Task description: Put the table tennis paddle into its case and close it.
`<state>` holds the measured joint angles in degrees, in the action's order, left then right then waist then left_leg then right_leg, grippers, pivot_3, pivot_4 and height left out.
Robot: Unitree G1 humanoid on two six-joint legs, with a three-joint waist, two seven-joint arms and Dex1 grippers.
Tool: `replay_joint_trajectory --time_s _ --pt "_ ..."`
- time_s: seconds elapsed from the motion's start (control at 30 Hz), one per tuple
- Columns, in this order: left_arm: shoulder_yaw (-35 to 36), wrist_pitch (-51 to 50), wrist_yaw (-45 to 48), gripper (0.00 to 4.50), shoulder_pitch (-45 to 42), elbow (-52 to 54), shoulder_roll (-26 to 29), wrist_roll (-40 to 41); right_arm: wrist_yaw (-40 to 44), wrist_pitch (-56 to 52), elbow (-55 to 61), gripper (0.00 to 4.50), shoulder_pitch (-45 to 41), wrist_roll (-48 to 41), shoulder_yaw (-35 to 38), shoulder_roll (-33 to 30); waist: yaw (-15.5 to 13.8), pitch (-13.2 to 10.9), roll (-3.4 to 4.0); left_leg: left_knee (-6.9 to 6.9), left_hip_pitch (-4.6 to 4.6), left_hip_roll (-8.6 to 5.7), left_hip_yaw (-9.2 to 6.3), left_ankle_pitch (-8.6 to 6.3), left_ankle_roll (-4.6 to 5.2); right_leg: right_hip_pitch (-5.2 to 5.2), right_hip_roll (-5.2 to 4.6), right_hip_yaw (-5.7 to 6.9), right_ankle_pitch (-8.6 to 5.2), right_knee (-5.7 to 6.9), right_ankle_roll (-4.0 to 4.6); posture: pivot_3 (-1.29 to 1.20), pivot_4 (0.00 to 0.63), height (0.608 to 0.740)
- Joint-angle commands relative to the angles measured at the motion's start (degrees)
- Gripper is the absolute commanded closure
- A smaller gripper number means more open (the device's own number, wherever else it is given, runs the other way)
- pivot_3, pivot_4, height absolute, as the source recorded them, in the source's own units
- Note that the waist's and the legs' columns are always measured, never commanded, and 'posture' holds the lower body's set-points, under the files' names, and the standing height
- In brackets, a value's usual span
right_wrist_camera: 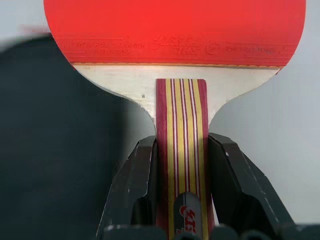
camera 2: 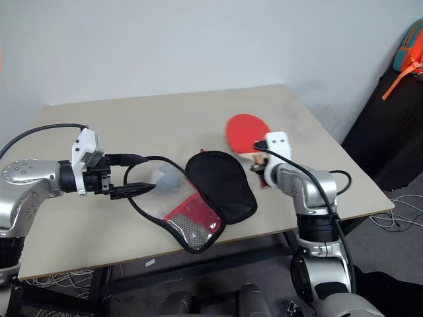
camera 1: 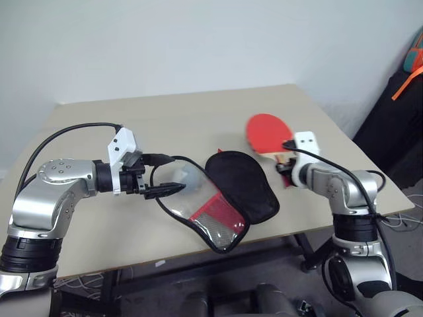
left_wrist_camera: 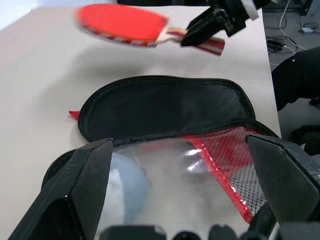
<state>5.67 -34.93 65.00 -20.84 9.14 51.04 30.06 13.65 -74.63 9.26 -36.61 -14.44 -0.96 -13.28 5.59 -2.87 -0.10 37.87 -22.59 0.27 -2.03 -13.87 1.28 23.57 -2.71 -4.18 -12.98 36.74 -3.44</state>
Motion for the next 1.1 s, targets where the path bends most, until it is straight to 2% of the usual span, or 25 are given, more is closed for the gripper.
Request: replay_joint_trajectory --time_s 0.03,0.63,0.93,1.1 --pt "1.0 1.0 -0.3 0.0 0.1 0.8 0.3 0.0 0.6 -1.6 4.5 3.39 0.3 -1.1 -2.4 0.3 -0.1 0.0 -0.05 0.03 0.0 -0.02 -0.01 0.0 0.0 -0.03 -0.03 0.03 0.0 -0.01 0.0 0.0 0.0 0.74" --pt "2.0 0.5 -1.7 0.0 2.7 2.8 0.4 0.9 -6.2 -8.4 1.5 3.39 5.9 2.0 -5.9 6.4 -0.7 0.0 -0.13 0.07 0.02 -0.08 -0.02 0.0 -0.01 -0.05 -0.13 0.09 0.0 0.01 0.0 0.0 0.0 0.74" --pt "2.2 0.3 -1.7 0.0 2.8 2.7 0.5 1.0 -6.4 -8.9 1.7 3.39 5.6 2.9 -8.0 6.6 -0.7 0.0 -0.15 0.07 0.03 -0.08 -0.03 0.0 -0.01 -0.06 -0.13 0.1 -0.01 0.0 0.0 0.0 0.0 0.74" --pt "1.9 0.4 -1.8 0.0 2.6 2.4 0.4 0.8 -4.2 -5.2 5.3 3.39 4.4 2.5 -10.7 5.0 -0.7 0.0 -0.14 0.07 0.02 -0.08 -0.03 0.0 -0.01 -0.05 -0.13 0.09 -0.01 0.0 0.0 0.0 0.0 0.74"
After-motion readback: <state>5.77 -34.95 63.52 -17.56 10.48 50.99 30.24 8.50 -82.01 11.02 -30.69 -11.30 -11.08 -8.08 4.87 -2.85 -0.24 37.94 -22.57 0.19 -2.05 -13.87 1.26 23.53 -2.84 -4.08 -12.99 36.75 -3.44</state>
